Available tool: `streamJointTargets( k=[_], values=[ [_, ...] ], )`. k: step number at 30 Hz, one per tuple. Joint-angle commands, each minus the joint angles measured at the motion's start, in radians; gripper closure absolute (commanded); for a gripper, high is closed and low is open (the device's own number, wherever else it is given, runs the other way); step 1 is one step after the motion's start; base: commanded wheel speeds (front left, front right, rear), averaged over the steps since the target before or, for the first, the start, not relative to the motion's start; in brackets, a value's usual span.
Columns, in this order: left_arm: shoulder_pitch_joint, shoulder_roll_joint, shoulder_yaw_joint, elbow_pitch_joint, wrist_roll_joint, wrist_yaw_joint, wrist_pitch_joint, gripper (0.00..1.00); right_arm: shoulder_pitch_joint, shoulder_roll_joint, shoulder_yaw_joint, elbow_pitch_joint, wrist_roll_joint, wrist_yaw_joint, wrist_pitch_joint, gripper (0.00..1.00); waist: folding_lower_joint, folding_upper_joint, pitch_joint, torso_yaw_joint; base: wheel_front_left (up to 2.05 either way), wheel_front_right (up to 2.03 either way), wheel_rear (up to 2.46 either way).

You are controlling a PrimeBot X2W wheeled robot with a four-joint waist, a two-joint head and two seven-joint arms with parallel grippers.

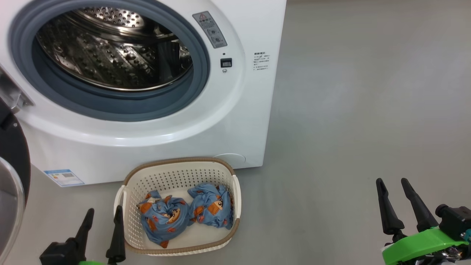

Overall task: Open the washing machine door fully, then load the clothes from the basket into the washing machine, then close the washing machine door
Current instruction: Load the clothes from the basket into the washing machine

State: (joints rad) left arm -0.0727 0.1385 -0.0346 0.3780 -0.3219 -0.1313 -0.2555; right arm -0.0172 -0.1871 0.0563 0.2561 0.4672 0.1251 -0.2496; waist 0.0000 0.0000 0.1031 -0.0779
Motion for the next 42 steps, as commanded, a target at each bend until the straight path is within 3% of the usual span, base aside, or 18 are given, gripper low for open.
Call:
streamJointTargets(
  k=[1, 14, 24, 42],
  values=[
    [-0.044, 0.011, 0.023, -0.011, 0.004, 0.001, -0.006, 0.00, -0.042, -0.011, 0.012, -0.027, 0.003, 0.006, -0.012, 0.00, 0.0000, 0.0000, 0.013, -0.001, 0.00, 0.00, 0.00],
    [-0.154, -0.004, -0.030, 0.204, -0.066, 0.001, -0.006, 0.00, -0.093, 0.002, 0.001, -0.047, 0.000, 0.006, -0.012, 0.00, 0.0000, 0.0000, 0.148, 0.001, 0.00, 0.00, 0.00],
    [-0.320, 0.019, -0.144, 0.338, 0.019, 0.001, -0.006, 0.00, -0.166, 0.024, -0.005, -0.067, -0.009, 0.006, -0.012, 0.00, 0.0000, 0.0000, 0.289, 0.006, 0.00, 0.00, 0.00],
    [-0.710, 0.069, -0.344, 0.794, 0.050, 0.001, 0.037, 0.00, -0.302, 0.063, 0.020, -0.120, -0.012, 0.006, -0.012, 0.00, 0.0000, 0.0000, 0.483, -0.052, 0.00, 0.00, 0.00]
  ],
)
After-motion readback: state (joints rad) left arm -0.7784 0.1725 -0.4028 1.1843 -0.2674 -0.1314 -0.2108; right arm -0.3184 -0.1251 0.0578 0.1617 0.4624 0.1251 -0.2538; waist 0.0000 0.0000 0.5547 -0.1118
